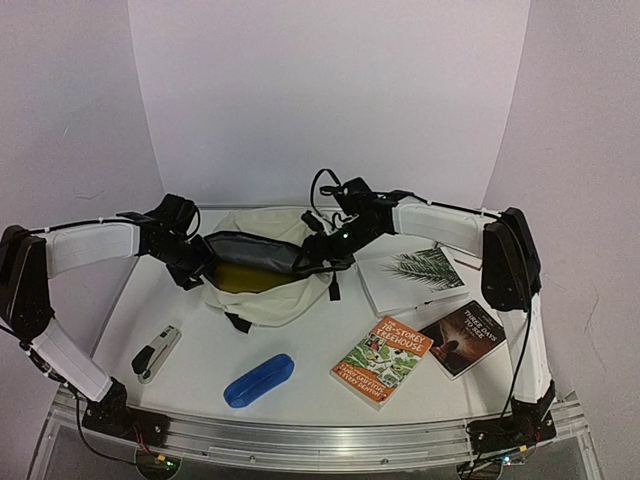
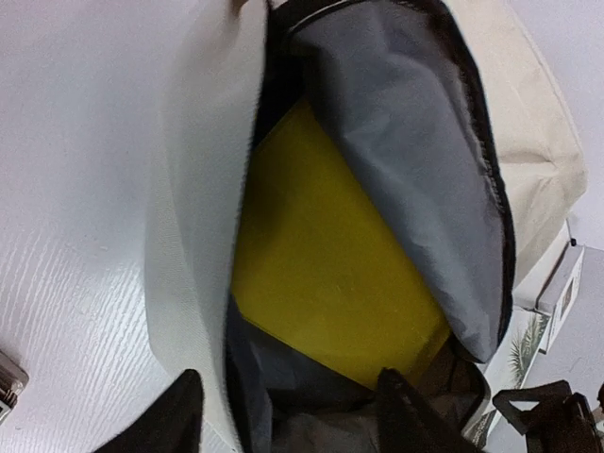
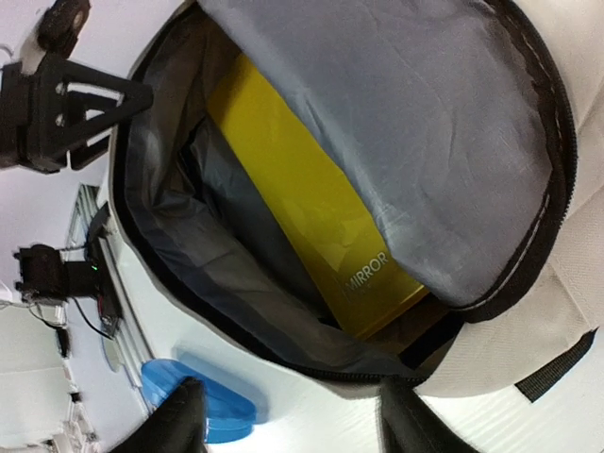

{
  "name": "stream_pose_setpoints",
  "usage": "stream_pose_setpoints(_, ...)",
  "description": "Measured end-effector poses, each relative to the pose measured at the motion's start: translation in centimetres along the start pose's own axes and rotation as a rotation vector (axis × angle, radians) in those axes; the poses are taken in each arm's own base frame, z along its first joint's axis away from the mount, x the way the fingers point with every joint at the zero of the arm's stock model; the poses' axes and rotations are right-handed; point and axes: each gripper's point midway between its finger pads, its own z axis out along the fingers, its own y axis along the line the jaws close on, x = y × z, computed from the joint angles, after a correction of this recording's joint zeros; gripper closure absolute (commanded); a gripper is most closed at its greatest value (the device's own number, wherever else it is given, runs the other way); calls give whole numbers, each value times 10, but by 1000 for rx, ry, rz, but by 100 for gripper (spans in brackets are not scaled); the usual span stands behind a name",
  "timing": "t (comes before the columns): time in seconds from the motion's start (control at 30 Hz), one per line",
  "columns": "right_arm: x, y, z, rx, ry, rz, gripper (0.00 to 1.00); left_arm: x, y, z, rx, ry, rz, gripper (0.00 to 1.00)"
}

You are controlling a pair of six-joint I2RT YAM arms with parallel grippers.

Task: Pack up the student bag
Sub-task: Pick up the book from the center of the board.

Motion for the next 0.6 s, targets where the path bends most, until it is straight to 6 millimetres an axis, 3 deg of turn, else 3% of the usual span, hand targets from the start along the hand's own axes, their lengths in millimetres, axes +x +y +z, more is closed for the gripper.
stream_pose_setpoints(0.07,-4,-5,-9,-7,-10,-4,3,-4,-12,-10,29,-8,23,16)
stream_pose_setpoints(0.13,-12,-17,-27,-5,-33,-4,2,-8,-26,-25,78,-22,46,6)
stream_pose_setpoints(0.23,-30,-48,-79,40,-106,-13,2,-13,-53,-56,178,-39,106,1)
stream_pose_setpoints(0.33,-39,-90,-145,137,-181,-16,2,-14,-83,-79,271,-44,179,1)
stream_pose_setpoints(0.47,-18,-158,-222,272,-206,53,3,1,-101,-86,328,-11,257,1)
stream_pose_setpoints(0.6,27,-222,-270,385,-159,154,7,21,-104,-73,322,47,305,1)
